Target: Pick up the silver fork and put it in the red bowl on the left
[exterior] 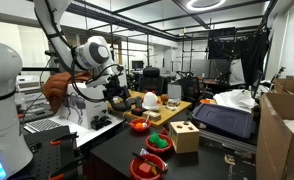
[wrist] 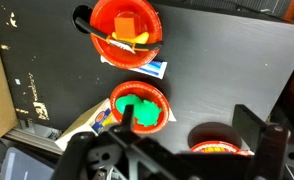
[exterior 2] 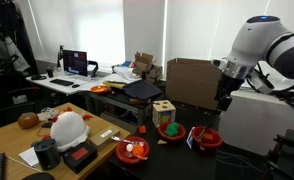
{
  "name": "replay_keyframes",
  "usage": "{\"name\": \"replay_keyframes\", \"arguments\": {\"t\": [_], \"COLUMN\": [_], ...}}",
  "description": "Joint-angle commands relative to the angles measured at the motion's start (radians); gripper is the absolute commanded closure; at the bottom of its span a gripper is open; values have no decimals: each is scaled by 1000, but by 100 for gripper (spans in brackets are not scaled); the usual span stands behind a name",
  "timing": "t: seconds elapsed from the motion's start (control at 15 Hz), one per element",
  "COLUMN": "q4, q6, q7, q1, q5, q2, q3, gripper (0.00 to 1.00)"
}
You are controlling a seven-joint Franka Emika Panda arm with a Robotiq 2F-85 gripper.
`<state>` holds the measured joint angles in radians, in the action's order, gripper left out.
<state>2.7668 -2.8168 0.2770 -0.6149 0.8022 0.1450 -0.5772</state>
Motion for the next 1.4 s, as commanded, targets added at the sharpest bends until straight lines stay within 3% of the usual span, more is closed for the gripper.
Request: {"name": "replay_keyframes", "arguments": {"t": [0.0, 0.33, 0.47, 0.73, 1.07, 1.13, 1.33], "q4": [31, 29, 6, 10, 9, 5, 6], "q6": [34, 56, 85, 131, 197, 140, 168], "q7": [-44, -70, -76, -42, -17, -43, -37], "q1": [-19, -149, -247, -364, -453, -417, -436], "q5": [19, -2, -13, 19, 103, 64, 85], "q2": [124, 216, 243, 340, 451, 377, 422], "q3": [-67, -199, -273, -378, -466, -435, -458], "gripper": [0, 0, 0, 0, 0, 0, 0]}}
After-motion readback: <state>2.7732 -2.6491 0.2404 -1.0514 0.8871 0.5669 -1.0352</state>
